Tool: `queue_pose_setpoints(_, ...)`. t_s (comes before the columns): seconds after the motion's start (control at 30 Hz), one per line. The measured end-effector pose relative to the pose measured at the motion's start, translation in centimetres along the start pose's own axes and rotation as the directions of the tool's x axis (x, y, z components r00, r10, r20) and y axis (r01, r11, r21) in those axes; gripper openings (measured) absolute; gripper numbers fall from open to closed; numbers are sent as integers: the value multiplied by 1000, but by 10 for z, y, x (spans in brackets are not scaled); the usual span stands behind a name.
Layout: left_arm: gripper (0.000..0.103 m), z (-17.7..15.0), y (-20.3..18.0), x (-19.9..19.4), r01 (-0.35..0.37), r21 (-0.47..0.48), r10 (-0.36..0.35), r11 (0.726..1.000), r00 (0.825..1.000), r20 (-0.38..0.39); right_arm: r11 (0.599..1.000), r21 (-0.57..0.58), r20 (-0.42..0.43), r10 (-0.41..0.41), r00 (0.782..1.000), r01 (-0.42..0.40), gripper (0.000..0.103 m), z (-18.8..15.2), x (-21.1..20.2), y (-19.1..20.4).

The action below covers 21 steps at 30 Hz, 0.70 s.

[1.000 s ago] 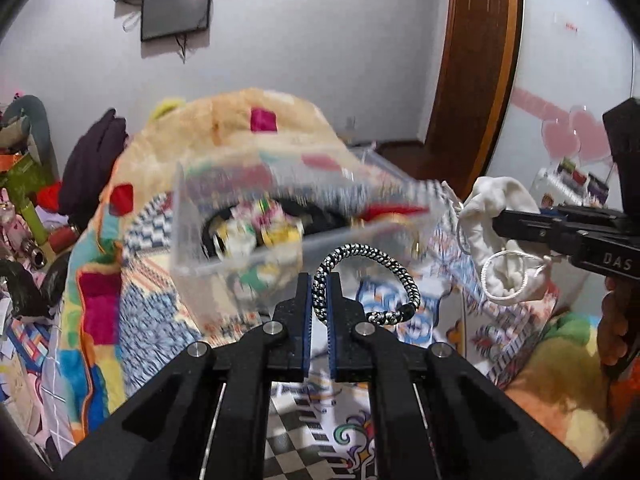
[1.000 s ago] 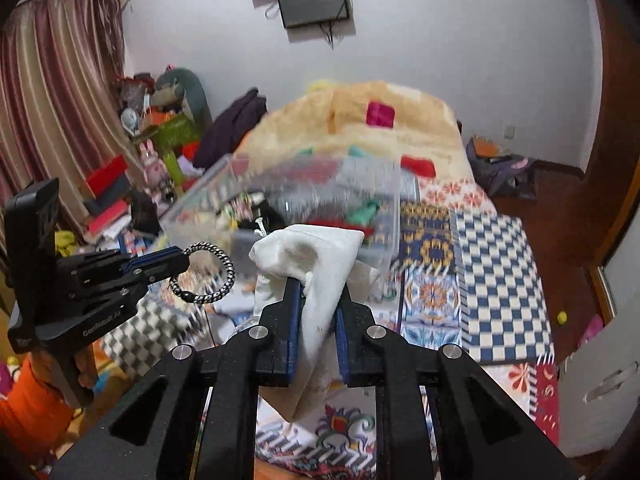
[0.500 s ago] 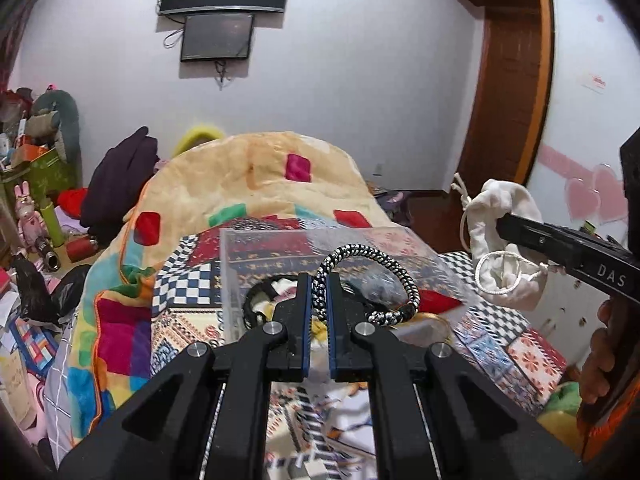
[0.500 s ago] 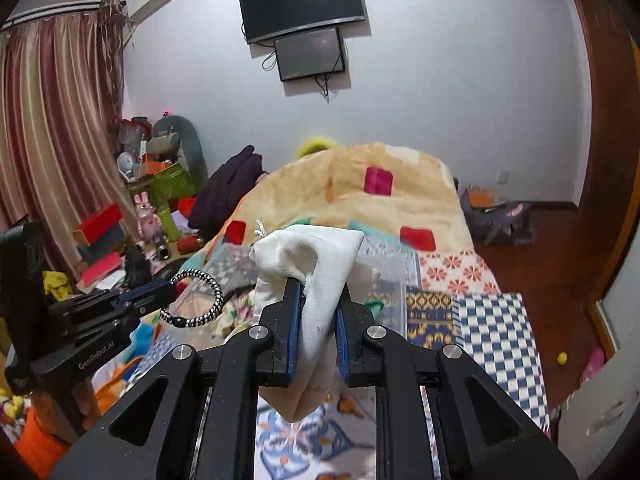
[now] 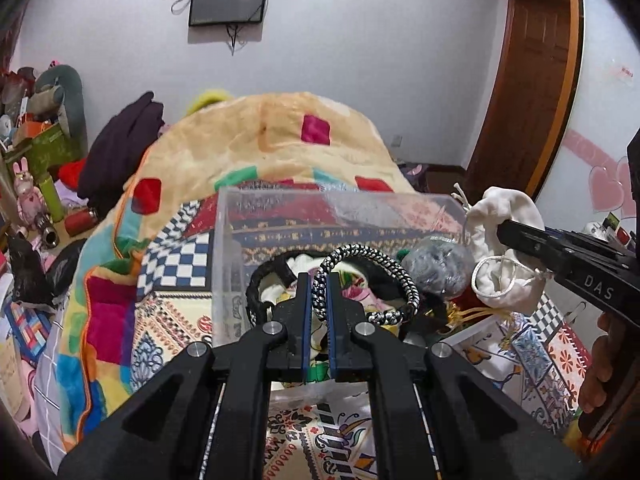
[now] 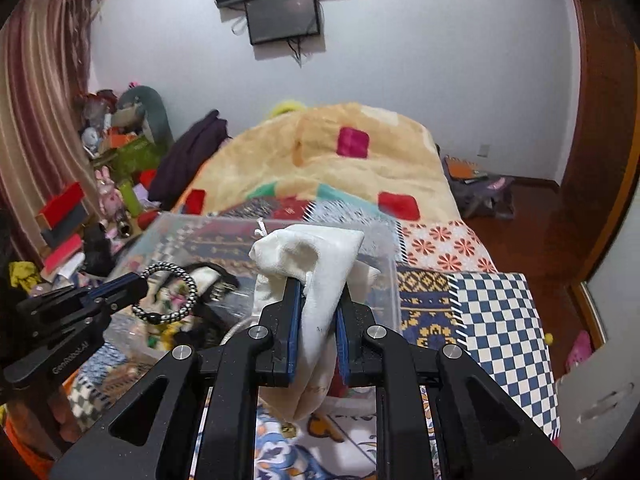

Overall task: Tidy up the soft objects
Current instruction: 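Drop the bracelet and white cloth bag into the clear box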

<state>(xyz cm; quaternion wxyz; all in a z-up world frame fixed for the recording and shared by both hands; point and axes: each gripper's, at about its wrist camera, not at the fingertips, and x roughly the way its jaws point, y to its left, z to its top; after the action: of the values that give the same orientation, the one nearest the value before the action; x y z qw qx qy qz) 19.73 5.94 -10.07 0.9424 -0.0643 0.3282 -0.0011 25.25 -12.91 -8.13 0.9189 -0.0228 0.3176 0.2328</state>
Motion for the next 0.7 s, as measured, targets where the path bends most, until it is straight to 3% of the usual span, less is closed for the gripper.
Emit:
queue_pose_setpoints(0.17,6,-2,-6,2,-9,25,9,1000,1000,-11,1000,-1,-39,-10,999,10,19,-3,9,-4)
queue_pose_setpoints(0.27,13,-1,-5,1,4,20,-4,1000,1000,-21,1000,2,-56,-12,998,12,27,-2,8,-5)
queue_pose_setpoints(0.37,21,1,-5,-4,17,10,-17,1000,1000,-18,1000,9,-57,-3,998,3,44,1,4,-8)
queue_pose_setpoints(0.43,32,2,-5,-12,23,8,-23,1000,1000,-4,1000,11,-40,-3,999,4,57,2,-3,-9)
queue_pose_setpoints(0.53,41,6,-6,-29,34,6,-34,999,999,38,1000,-4,-4,9,1000,-9,57,6,-20,-7)
queue_pose_setpoints(0.7,48,16,-12,-69,52,23,-55,998,990,132,998,-52,81,36,996,-32,59,13,-57,2)
